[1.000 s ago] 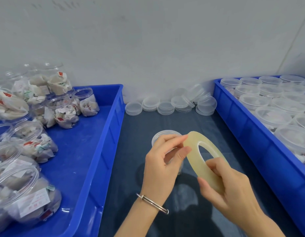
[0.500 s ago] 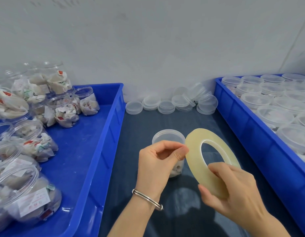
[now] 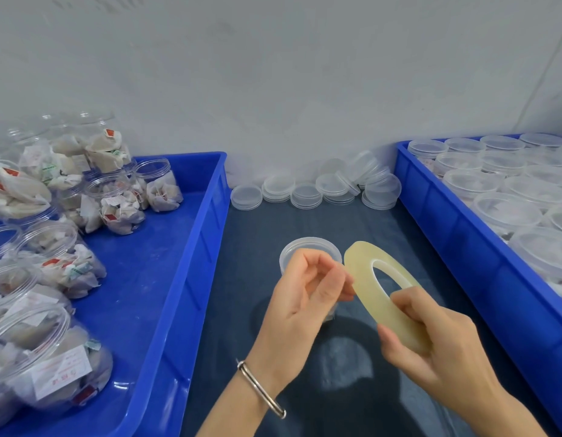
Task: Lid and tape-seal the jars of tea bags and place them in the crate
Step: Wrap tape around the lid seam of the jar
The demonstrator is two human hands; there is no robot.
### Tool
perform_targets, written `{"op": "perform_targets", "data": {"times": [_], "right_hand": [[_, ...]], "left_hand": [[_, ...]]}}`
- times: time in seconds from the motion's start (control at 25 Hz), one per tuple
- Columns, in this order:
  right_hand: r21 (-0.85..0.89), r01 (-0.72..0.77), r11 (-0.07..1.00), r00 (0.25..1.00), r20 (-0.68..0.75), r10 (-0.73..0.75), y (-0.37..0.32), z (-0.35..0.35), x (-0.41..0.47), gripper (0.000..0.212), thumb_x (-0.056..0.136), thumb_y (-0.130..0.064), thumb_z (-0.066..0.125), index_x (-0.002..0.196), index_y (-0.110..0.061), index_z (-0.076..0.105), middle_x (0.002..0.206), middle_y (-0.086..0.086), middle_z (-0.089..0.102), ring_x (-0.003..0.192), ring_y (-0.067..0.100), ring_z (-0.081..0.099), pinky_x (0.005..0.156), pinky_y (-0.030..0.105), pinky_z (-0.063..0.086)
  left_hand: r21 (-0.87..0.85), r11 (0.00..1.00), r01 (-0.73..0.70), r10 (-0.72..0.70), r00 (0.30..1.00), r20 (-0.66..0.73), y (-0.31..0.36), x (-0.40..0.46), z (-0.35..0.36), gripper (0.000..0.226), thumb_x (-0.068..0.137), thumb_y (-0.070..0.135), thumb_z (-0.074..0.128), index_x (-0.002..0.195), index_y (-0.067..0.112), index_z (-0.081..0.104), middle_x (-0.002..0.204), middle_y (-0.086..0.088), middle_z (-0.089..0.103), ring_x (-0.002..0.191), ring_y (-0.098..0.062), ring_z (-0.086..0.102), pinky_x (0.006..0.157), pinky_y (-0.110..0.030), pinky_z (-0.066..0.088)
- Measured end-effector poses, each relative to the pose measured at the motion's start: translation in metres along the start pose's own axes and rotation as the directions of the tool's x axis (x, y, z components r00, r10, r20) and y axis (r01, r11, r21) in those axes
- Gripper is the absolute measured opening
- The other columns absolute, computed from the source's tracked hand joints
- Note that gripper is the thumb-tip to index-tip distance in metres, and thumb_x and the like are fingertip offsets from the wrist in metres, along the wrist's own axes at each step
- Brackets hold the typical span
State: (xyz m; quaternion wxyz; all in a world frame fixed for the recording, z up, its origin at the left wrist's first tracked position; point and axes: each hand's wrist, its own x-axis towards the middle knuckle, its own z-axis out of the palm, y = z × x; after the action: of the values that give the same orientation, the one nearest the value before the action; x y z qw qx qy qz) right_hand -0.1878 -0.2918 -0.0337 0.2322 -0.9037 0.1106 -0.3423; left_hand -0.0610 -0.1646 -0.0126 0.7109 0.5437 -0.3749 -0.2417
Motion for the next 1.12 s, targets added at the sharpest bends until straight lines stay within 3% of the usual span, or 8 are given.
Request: {"op": "perform_targets", "data": {"times": [0.16, 0.28, 0.4, 0.52, 0.6, 0.68, 0.8, 1.12], "right_hand": [[-0.041, -0.005, 0.999, 0.999, 0.052, 0.007, -0.005, -0.003, -0.002, 0.031, 0.075, -0.045, 0.052, 0.077, -0.015, 0.058, 0.054, -0.016, 0.041, 0.046, 0.004, 0.032, 0.046, 0.010, 0.026], [-0.069, -0.022, 0.997, 0.998, 0.065, 0.026, -0.010, -0.004, -0.001, 0.032, 0.075, -0.046, 0.052, 0.078, -0.015, 0.057, 0.052, -0.015, 0.041, 0.045, 0.002, 0.029, 0.045, 0.013, 0.025], [-0.053, -0.078, 0.996, 0.994, 0.073, 0.082, -0.015, -0.005, 0.000, 0.029, 0.077, -0.051, 0.046, 0.099, -0.034, 0.043, 0.055, -0.021, 0.038, 0.044, 0.003, 0.031, 0.045, 0.016, 0.028], [-0.047, -0.108, 0.993, 0.986, 0.126, 0.113, -0.016, -0.009, 0.010, 0.054, 0.080, -0.063, 0.033, 0.131, -0.058, 0.017, 0.072, -0.026, 0.045, 0.055, 0.004, 0.044, 0.052, 0.018, 0.036], [-0.189, -0.060, 0.980, 0.991, 0.103, 0.081, -0.010, -0.013, 0.016, 0.057, 0.084, -0.066, 0.025, 0.137, -0.061, 0.006, 0.083, -0.027, 0.052, 0.061, 0.009, 0.049, 0.050, 0.026, 0.039], [-0.332, -0.009, 0.943, 0.982, 0.175, 0.071, -0.005, -0.011, 0.018, 0.054, 0.087, -0.065, 0.016, 0.139, -0.063, 0.000, 0.075, -0.009, 0.055, 0.061, 0.016, 0.052, 0.049, 0.026, 0.036], [-0.528, 0.064, 0.847, 0.958, 0.270, 0.096, 0.004, 0.005, 0.021, 0.048, 0.093, -0.053, 0.023, 0.142, -0.052, 0.025, 0.059, -0.005, 0.038, 0.043, 0.017, 0.037, 0.042, 0.024, 0.020], [-0.618, 0.181, 0.765, 0.980, 0.177, -0.089, 0.023, 0.021, 0.040, 0.047, 0.093, -0.046, 0.032, 0.135, -0.035, 0.049, 0.054, 0.002, 0.036, 0.040, 0.017, 0.017, 0.041, 0.028, 0.021]], "left_hand": [[0.047, 0.999, -0.020, 0.027, 0.989, -0.146, -0.002, -0.001, 0.004, 0.042, 0.070, -0.002, 0.080, 0.096, 0.014, 0.052, 0.079, -0.006, 0.068, 0.076, -0.015, 0.067, 0.072, -0.021, 0.053], [0.247, 0.967, -0.061, 0.116, 0.969, -0.216, 0.003, 0.003, 0.001, 0.021, 0.070, 0.000, 0.079, 0.081, 0.015, 0.071, 0.072, 0.000, 0.071, 0.070, -0.009, 0.067, 0.068, -0.017, 0.052], [0.387, 0.910, -0.149, 0.237, 0.953, -0.190, 0.010, 0.004, -0.002, 0.015, 0.068, 0.001, 0.080, 0.069, 0.016, 0.075, 0.072, 0.005, 0.070, 0.068, -0.007, 0.066, 0.067, -0.017, 0.052], [0.408, 0.876, -0.259, 0.360, 0.913, -0.193, 0.013, -0.001, -0.011, 0.018, 0.068, 0.006, 0.080, 0.068, 0.023, 0.073, 0.072, 0.008, 0.069, 0.071, -0.007, 0.066, 0.068, -0.014, 0.050], [0.363, 0.904, -0.227, 0.328, 0.912, -0.248, 0.002, -0.008, -0.020, 0.017, 0.068, 0.006, 0.079, 0.067, 0.021, 0.073, 0.073, 0.006, 0.070, 0.070, -0.008, 0.066, 0.068, -0.013, 0.051], [0.230, 0.971, -0.071, 0.157, 0.912, -0.380, -0.020, -0.016, -0.025, 0.020, 0.069, -0.002, 0.078, 0.067, 0.017, 0.073, 0.071, 0.003, 0.070, 0.070, -0.009, 0.066, 0.068, -0.015, 0.051], [0.094, 0.993, 0.067, -0.010, 0.862, -0.507, -0.053, -0.019, -0.027, 0.025, 0.073, -0.009, 0.071, 0.061, 0.014, 0.070, 0.075, 0.005, 0.066, 0.075, -0.008, 0.063, 0.071, -0.013, 0.048], [0.113, 0.993, -0.023, 0.077, 0.863, -0.499, -0.074, -0.006, -0.034, 0.036, 0.078, -0.009, 0.067, 0.060, 0.022, 0.067, 0.109, 0.000, 0.062, 0.103, -0.004, 0.062, 0.082, -0.015, 0.048]]}}
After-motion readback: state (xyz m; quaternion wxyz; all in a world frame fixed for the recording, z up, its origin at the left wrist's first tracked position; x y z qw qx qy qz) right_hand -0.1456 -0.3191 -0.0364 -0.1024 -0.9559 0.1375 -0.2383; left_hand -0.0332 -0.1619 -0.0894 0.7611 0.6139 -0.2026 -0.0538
